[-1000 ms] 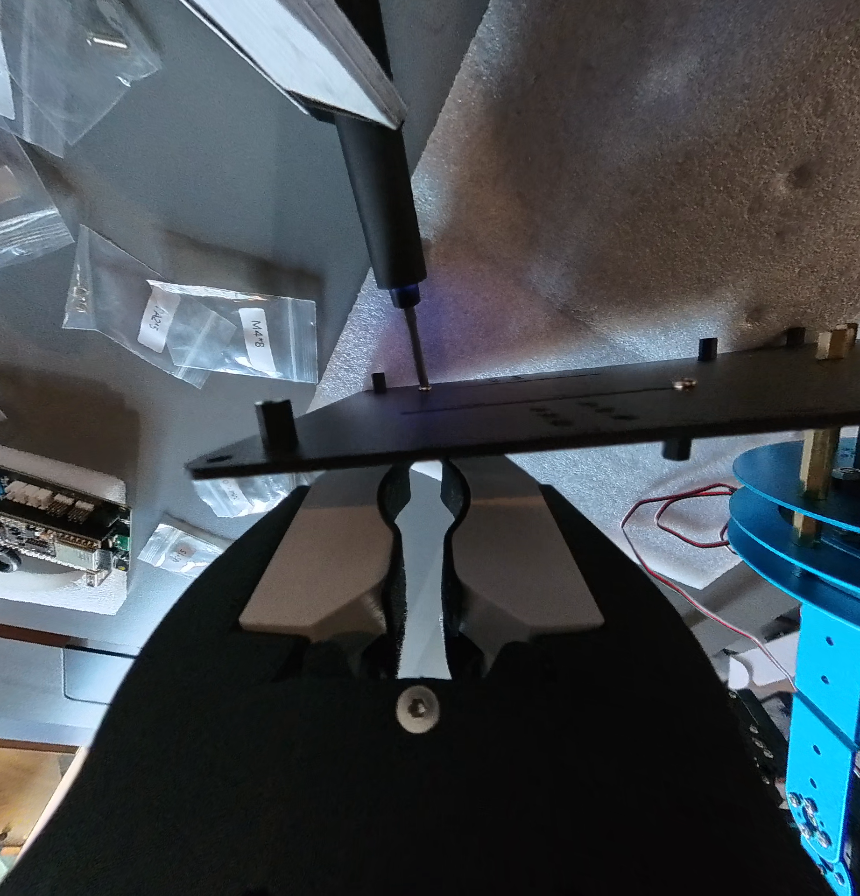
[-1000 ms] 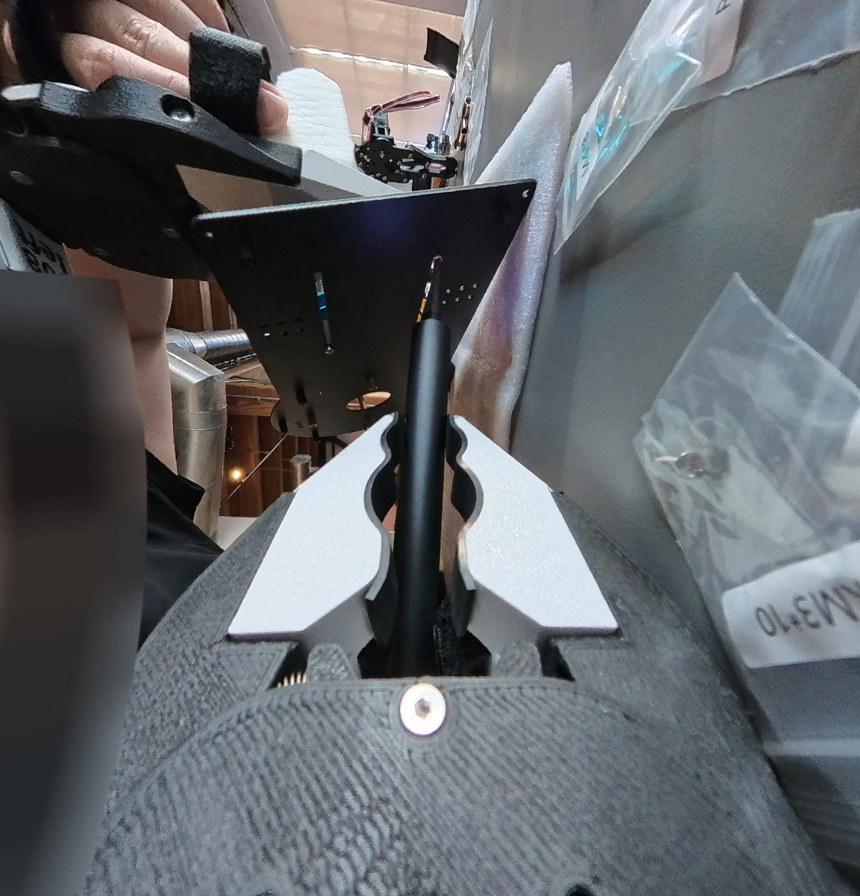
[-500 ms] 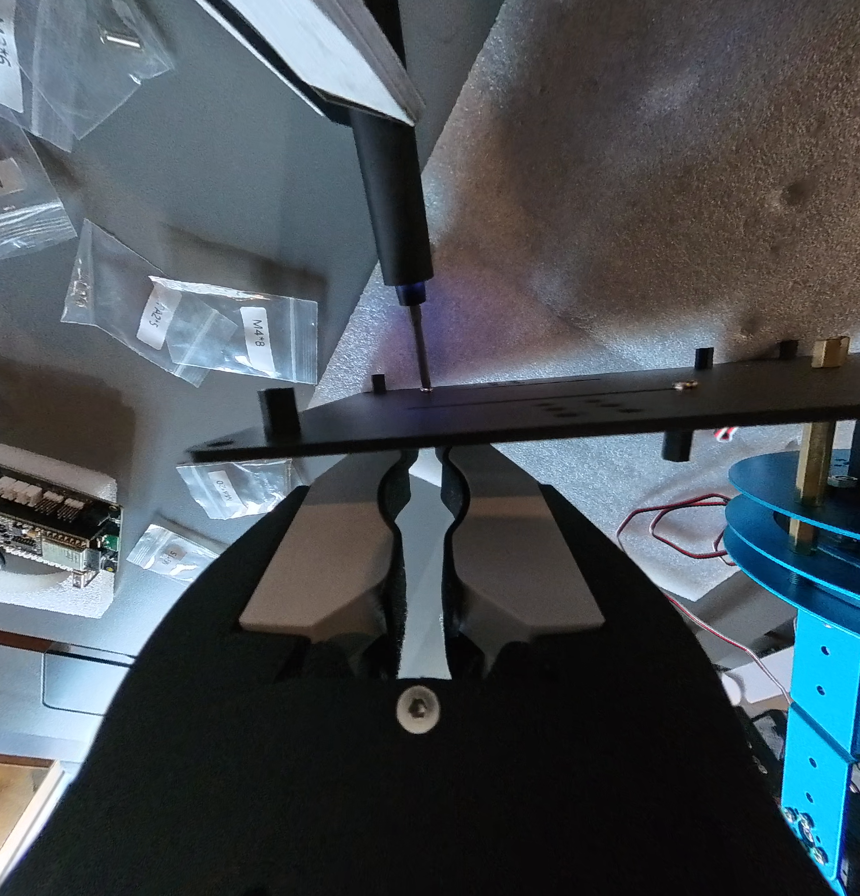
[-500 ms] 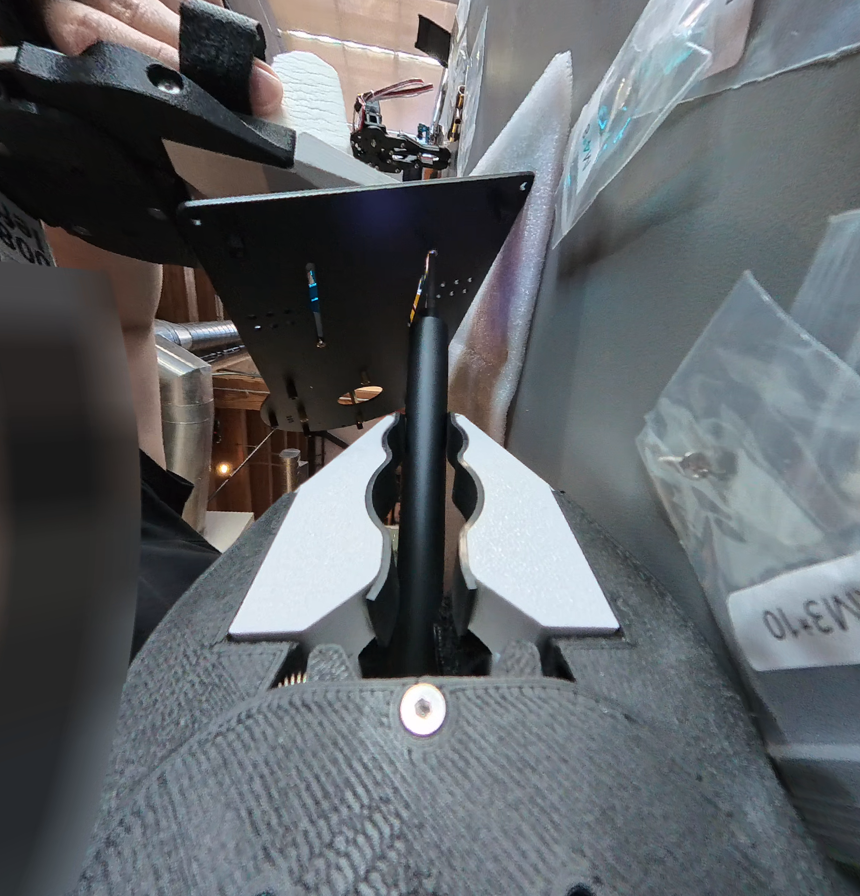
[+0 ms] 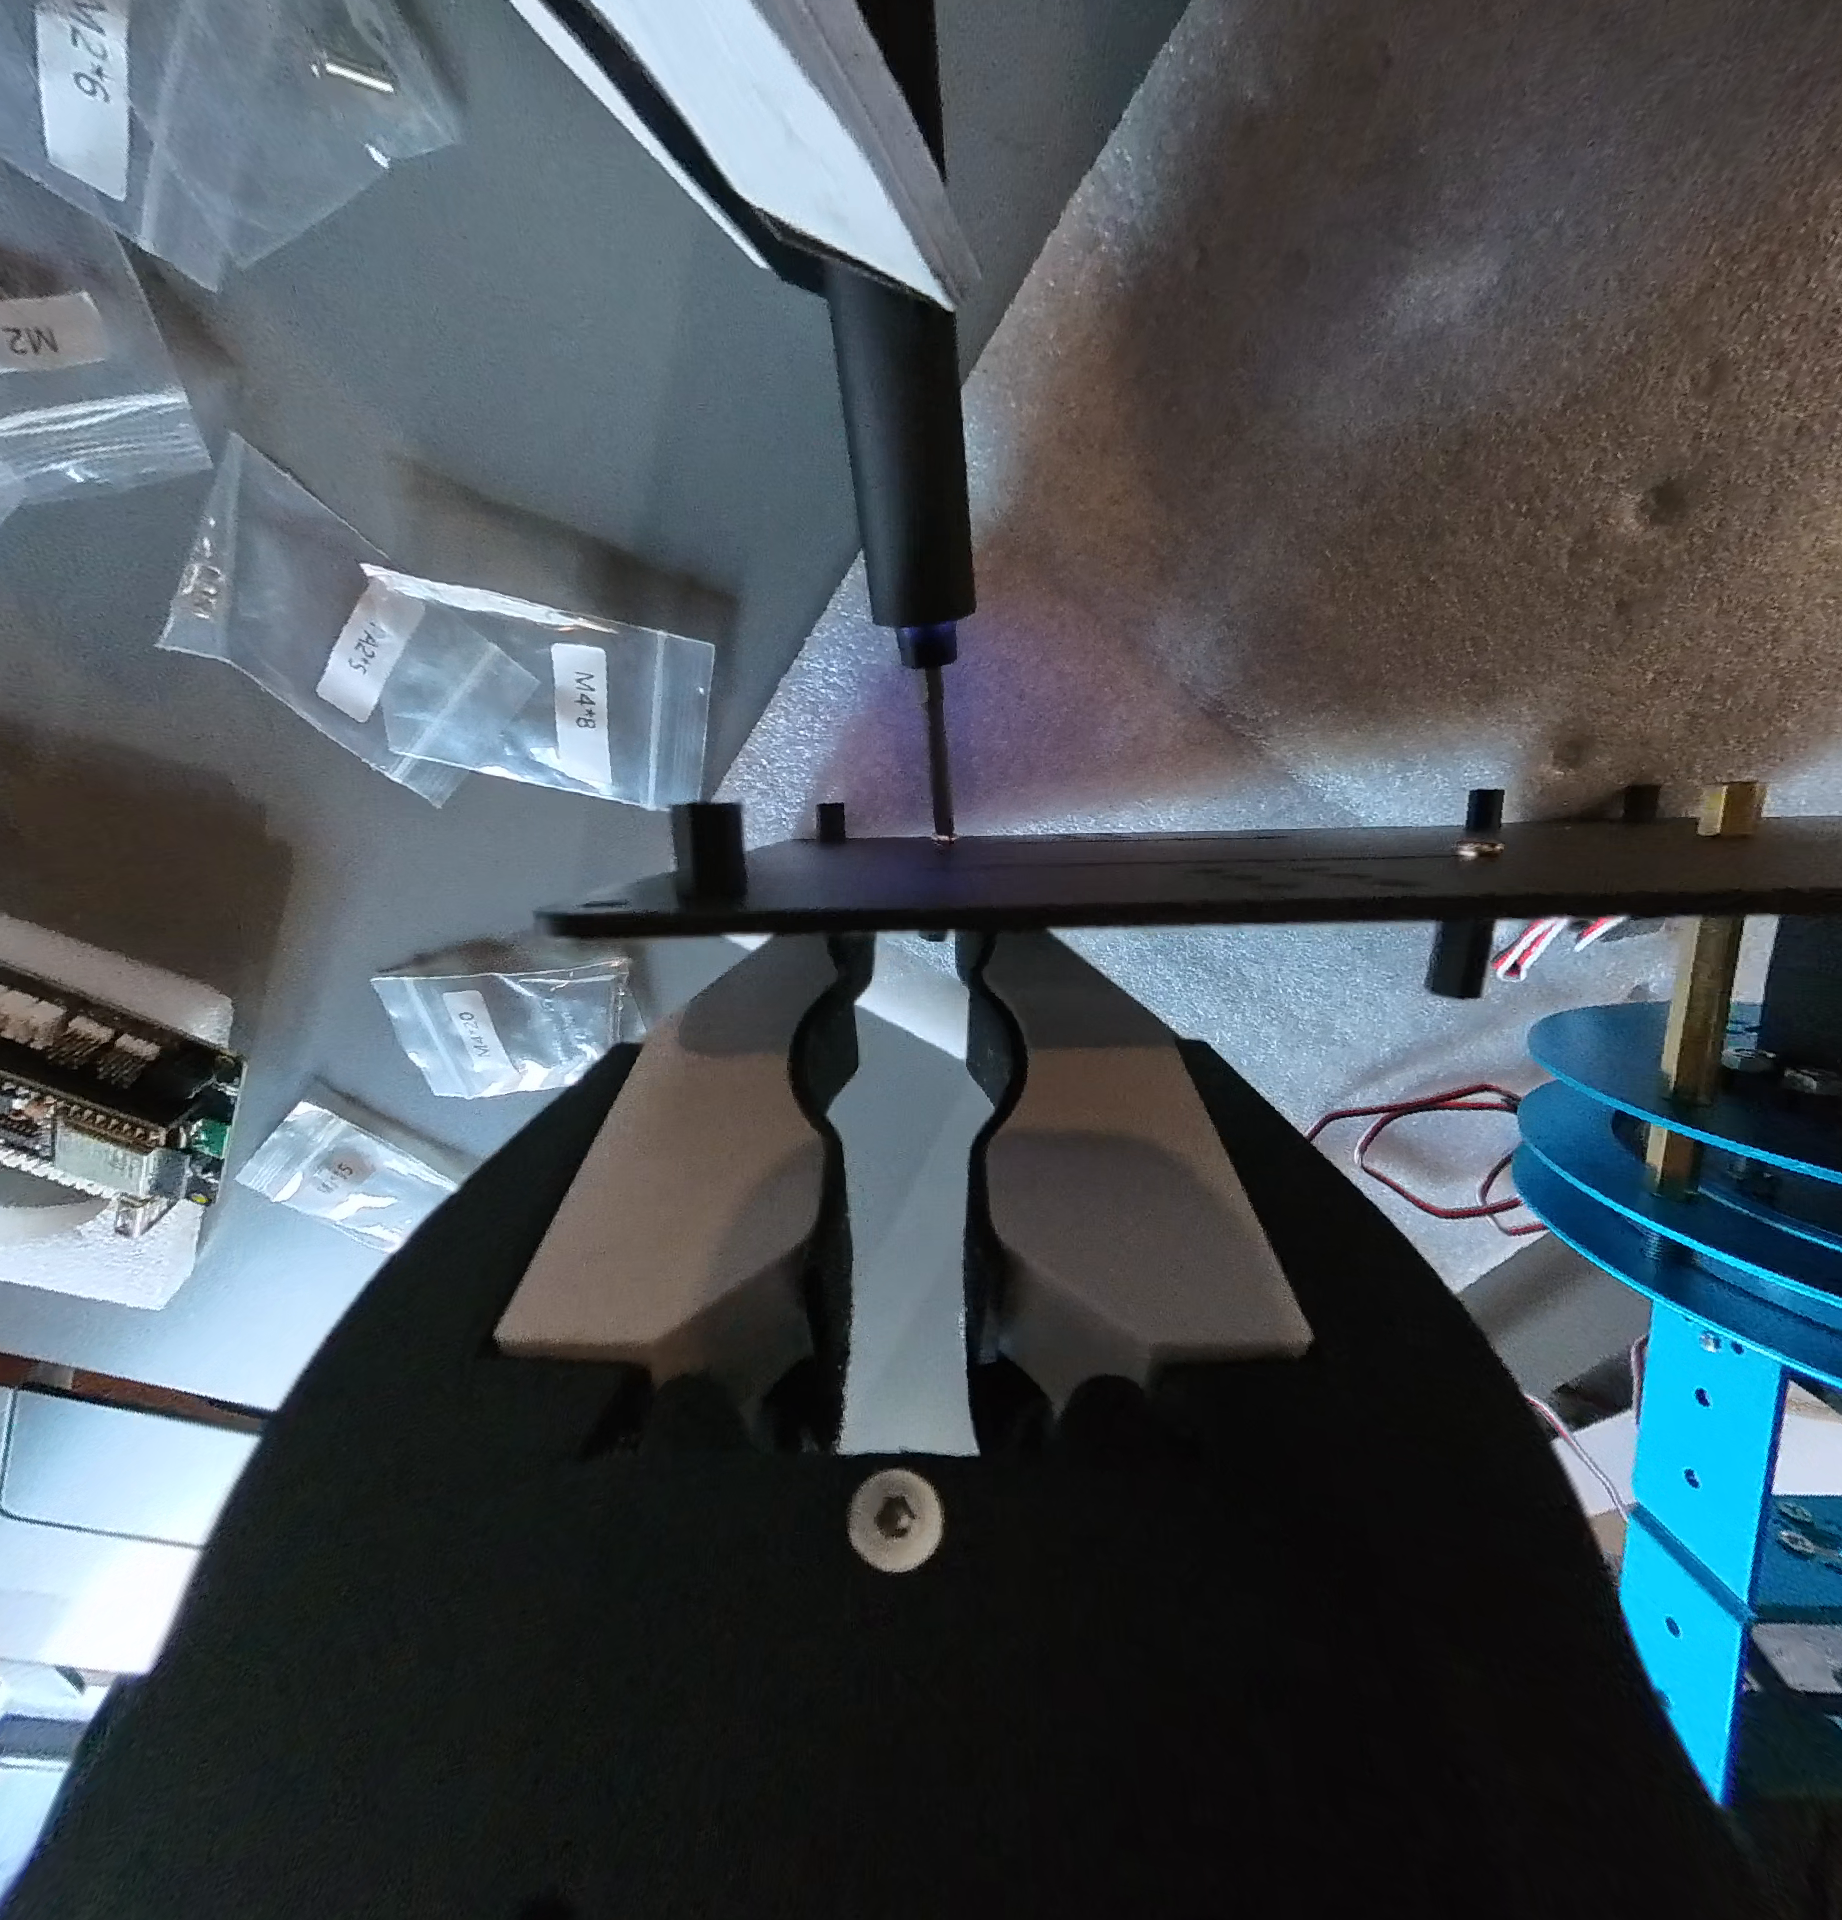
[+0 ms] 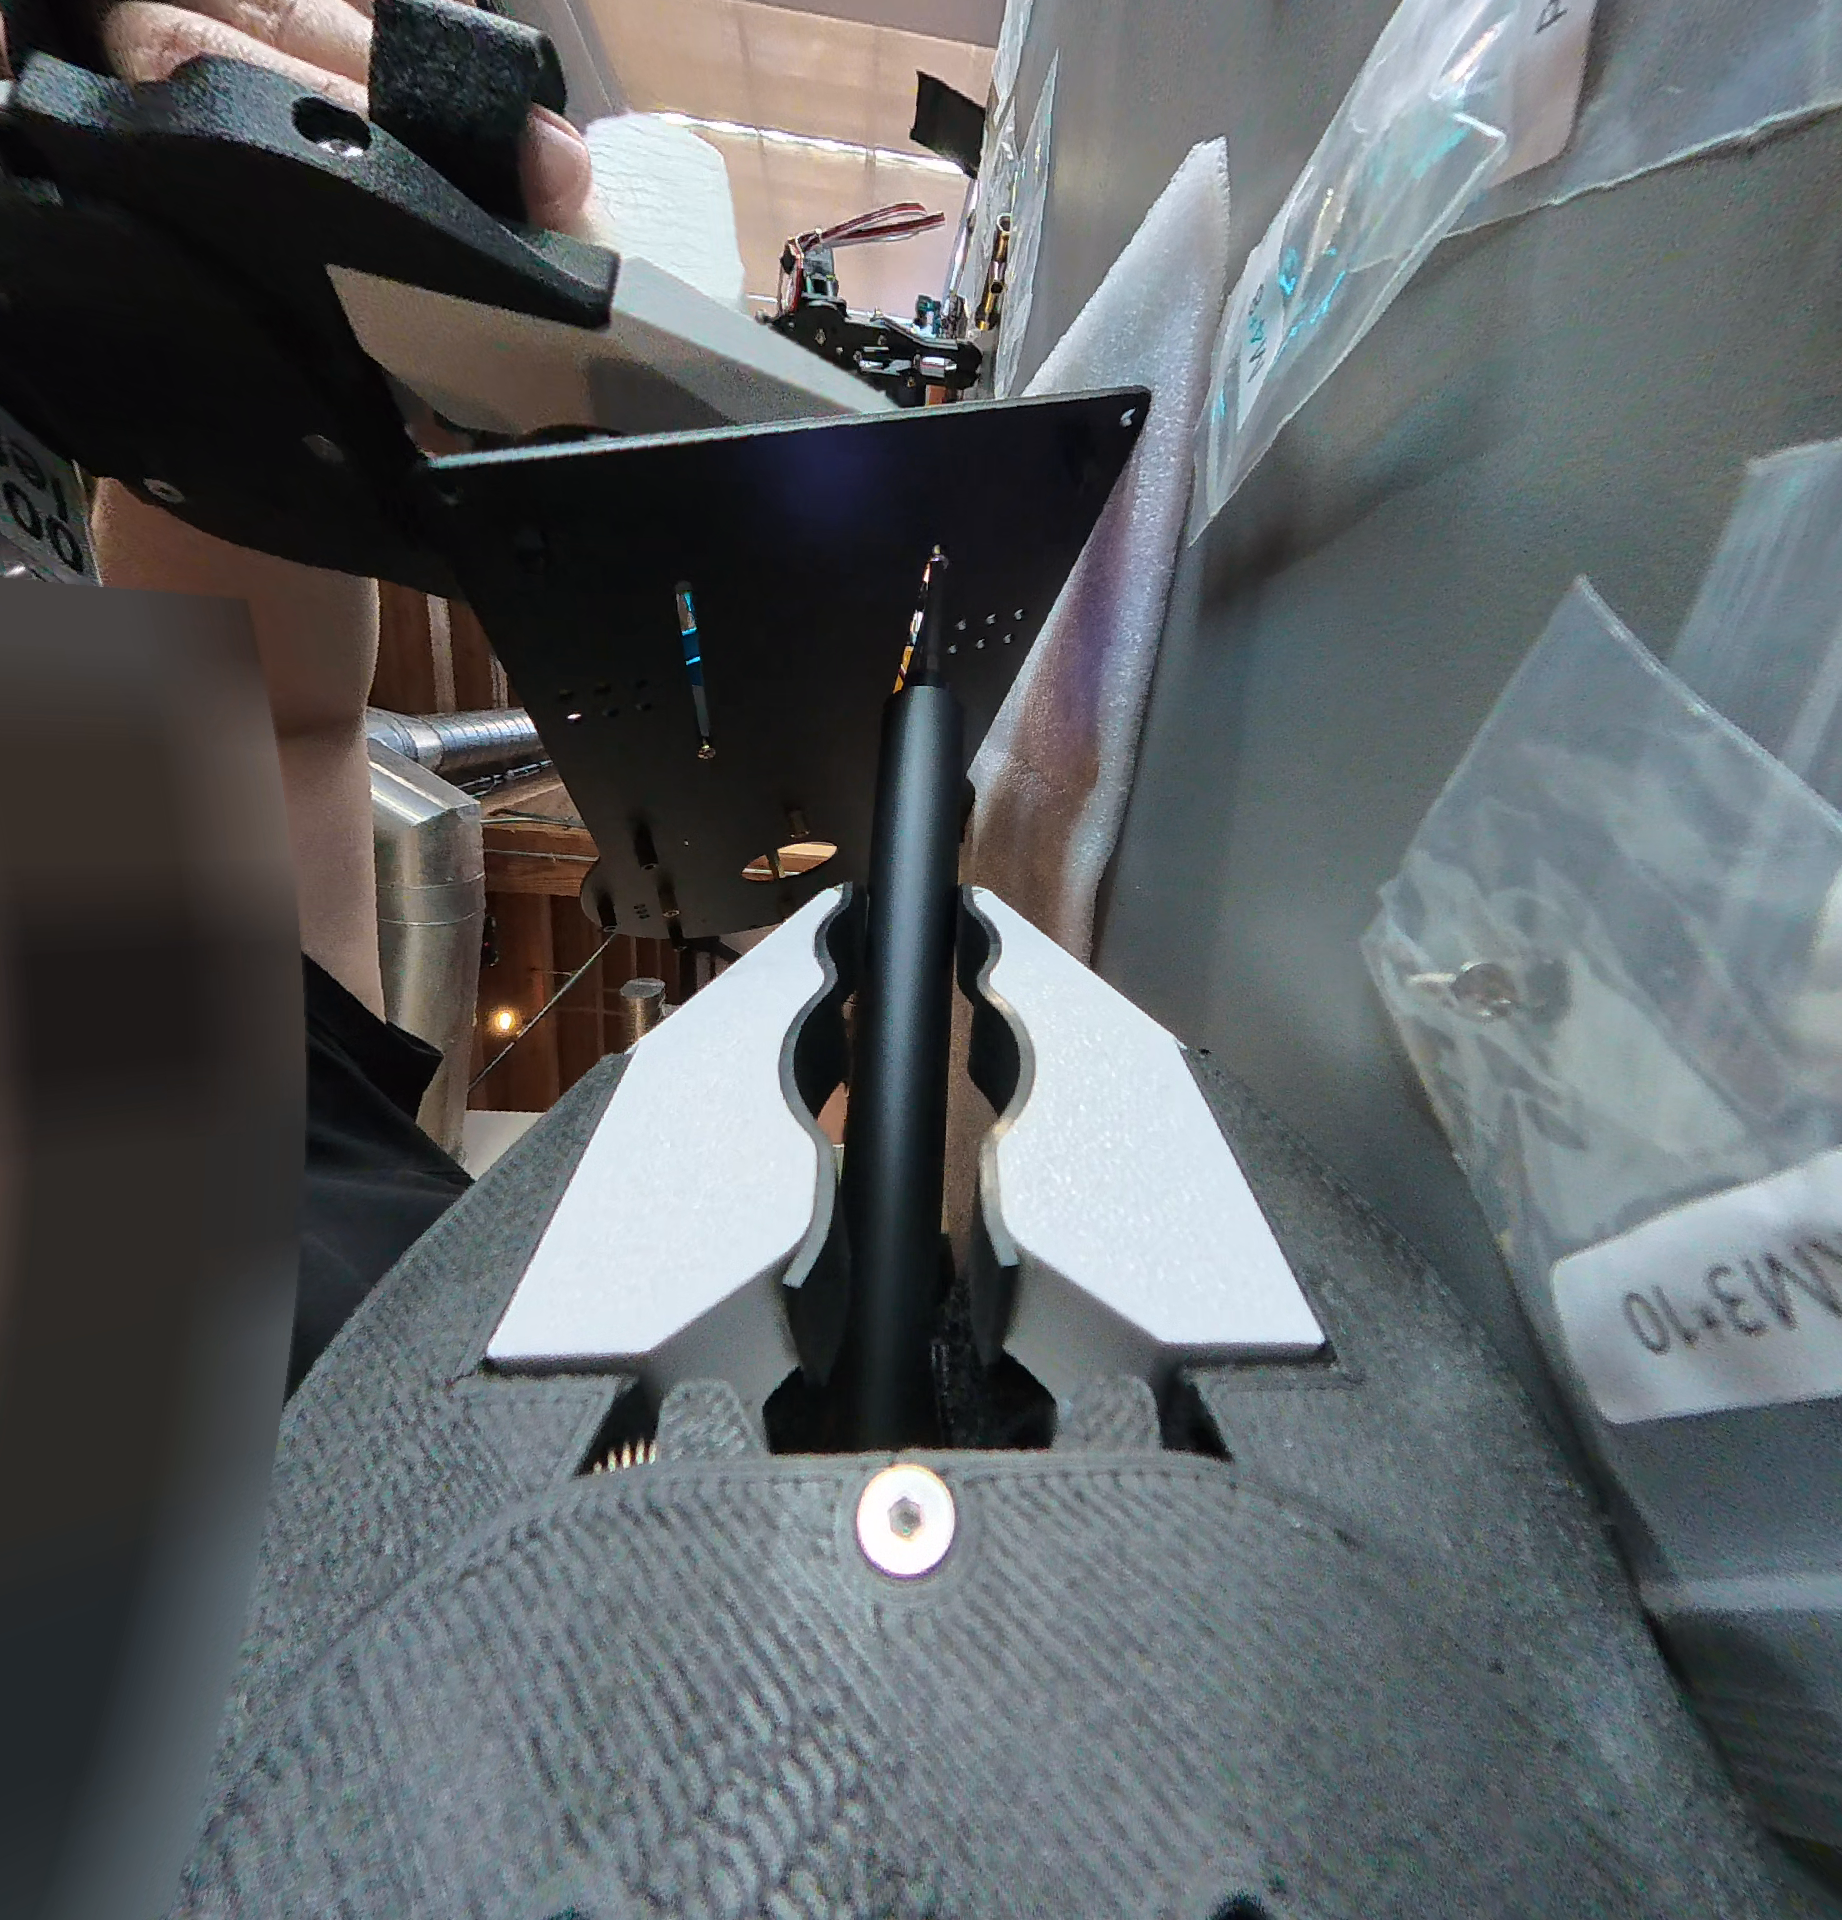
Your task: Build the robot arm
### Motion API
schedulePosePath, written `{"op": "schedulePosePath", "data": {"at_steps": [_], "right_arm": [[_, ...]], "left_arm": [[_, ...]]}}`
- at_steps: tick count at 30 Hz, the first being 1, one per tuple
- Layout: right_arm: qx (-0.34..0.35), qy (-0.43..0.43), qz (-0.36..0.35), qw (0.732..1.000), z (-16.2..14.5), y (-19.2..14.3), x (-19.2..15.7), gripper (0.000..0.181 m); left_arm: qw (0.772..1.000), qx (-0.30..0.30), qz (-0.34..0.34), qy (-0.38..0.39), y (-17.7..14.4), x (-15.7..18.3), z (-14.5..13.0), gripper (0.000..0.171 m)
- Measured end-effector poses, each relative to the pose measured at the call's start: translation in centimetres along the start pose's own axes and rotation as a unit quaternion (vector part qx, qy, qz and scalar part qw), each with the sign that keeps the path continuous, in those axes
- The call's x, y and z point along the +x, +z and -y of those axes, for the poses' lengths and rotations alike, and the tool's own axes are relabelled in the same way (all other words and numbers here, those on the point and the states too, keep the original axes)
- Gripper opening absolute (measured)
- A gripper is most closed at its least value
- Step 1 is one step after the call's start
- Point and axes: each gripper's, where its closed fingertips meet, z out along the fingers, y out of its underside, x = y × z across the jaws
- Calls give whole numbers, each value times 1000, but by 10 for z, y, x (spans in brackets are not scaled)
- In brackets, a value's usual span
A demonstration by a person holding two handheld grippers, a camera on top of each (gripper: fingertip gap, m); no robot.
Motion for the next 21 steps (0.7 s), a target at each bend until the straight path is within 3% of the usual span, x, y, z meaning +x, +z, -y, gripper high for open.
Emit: {"op": "schedulePosePath", "data": {"at_steps": [7,13,18,21], "right_arm": [[4,7,8,1000,-1,-1,-2,17],[-17,11,14,1000,-8,-1,-4,17],[-43,2,-5,999,-16,-1,0,17],[-94,-22,-36,995,-33,-2,6,16]], "left_arm": [[999,-18,31,-35,-17,-8,-17,7],[987,-5,131,-94,-60,-30,-15,1],[954,28,240,-179,-116,-42,-5,0],[915,63,307,-253,-155,-43,6,0]]}}
